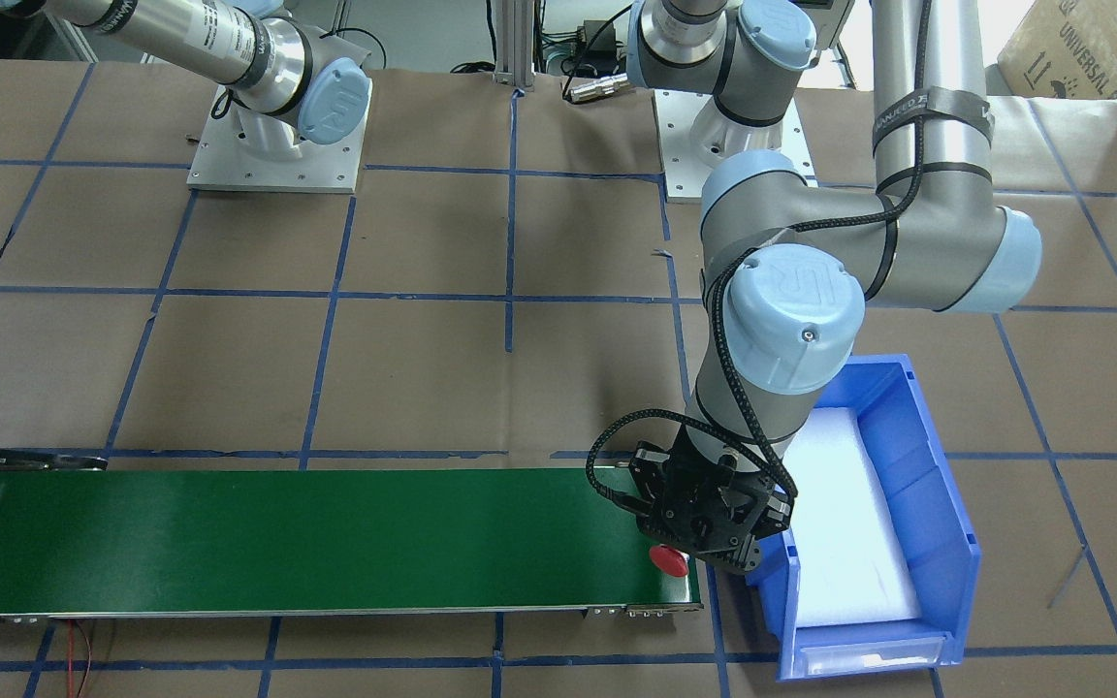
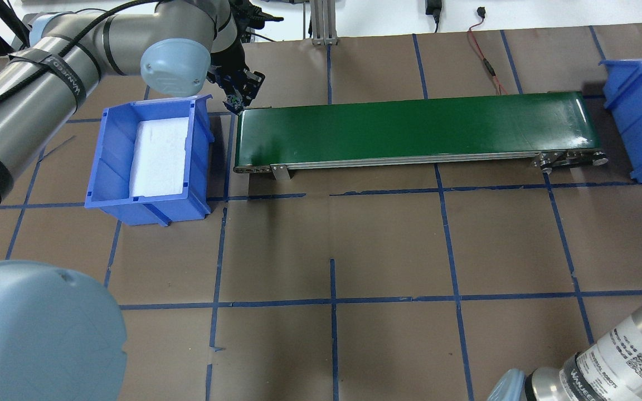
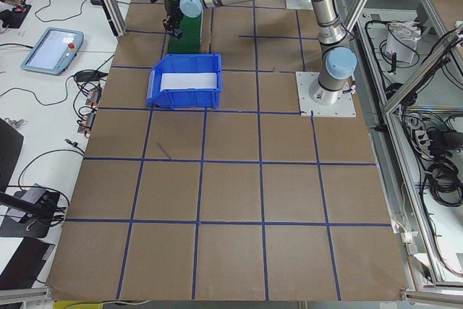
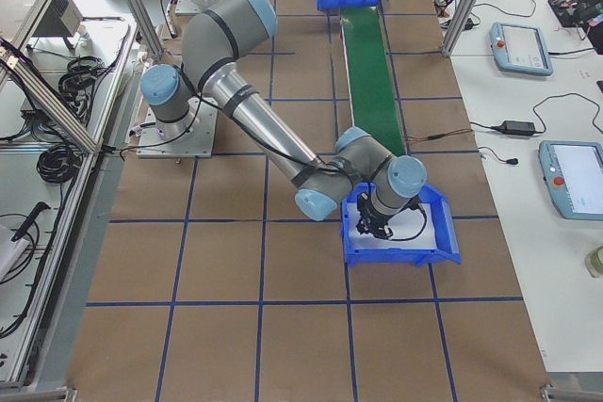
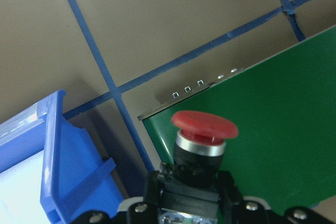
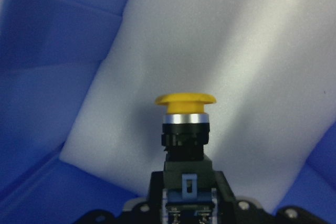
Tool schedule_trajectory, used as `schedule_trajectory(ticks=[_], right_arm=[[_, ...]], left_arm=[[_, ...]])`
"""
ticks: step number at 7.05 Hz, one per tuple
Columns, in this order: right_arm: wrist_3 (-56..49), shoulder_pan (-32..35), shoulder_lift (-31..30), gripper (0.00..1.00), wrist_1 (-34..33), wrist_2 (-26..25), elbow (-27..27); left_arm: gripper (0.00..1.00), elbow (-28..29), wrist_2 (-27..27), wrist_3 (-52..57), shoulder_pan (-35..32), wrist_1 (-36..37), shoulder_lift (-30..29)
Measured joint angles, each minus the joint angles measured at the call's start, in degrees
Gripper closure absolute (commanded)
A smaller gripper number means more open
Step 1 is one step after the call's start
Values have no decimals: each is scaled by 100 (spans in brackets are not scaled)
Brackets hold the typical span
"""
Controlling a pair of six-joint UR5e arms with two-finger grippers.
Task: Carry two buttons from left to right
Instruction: 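Set the red button on the green belt and open the left gripper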
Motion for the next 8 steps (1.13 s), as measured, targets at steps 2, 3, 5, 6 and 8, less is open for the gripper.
schedule_trajectory(ticks=[2,3,5,6,8], right_arm=[[-10,-4,-23,35,5,6,-11],[-13,-10,-67,32,31,10,-45],[-83,-26,-176,20,349,18,-381],[-123,-28,-206,12,632,84,-652],[-175,29,-549,0,1475,470,-1026]], left_arm=[[0,2,163,-49,-88,176,-83],[0,13,227,-54,-85,164,-27],[0,272,250,-51,100,-406,196],[0,593,246,-44,323,-1140,330],[0,1010,221,-9,669,-2338,759]])
